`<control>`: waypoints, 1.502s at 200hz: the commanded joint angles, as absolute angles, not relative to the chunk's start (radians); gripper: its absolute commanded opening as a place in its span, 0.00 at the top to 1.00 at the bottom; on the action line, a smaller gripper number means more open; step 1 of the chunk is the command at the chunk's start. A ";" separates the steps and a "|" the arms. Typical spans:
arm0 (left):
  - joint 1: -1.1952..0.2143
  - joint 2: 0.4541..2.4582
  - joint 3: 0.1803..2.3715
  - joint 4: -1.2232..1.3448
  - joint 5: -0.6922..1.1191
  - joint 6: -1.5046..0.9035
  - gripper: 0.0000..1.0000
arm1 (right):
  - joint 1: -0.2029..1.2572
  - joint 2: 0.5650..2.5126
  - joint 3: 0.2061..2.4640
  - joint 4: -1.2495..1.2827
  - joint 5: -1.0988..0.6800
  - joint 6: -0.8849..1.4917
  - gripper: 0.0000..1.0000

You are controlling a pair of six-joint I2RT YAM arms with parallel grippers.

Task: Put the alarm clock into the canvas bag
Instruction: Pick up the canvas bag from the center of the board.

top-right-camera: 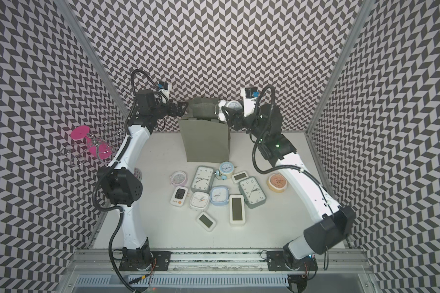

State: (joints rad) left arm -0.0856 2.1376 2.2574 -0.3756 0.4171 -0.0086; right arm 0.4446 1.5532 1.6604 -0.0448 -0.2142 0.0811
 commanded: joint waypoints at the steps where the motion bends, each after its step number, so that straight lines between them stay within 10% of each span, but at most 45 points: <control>1: -0.092 2.202 2.402 -0.470 0.453 0.019 0.01 | 0.452 1.603 1.735 -0.007 -0.248 0.062 0.50; 88: -0.118 2.298 2.428 -0.477 0.547 0.026 0.01 | 0.456 1.726 1.853 -0.043 -0.261 0.059 0.50; 183: -0.175 2.324 2.414 -0.622 0.157 0.104 0.01 | 0.457 1.714 1.837 -0.080 -0.251 0.036 0.50; 300: -0.164 2.024 1.974 -0.434 0.287 0.115 0.05 | 0.457 1.639 1.716 -0.059 -0.235 0.035 0.49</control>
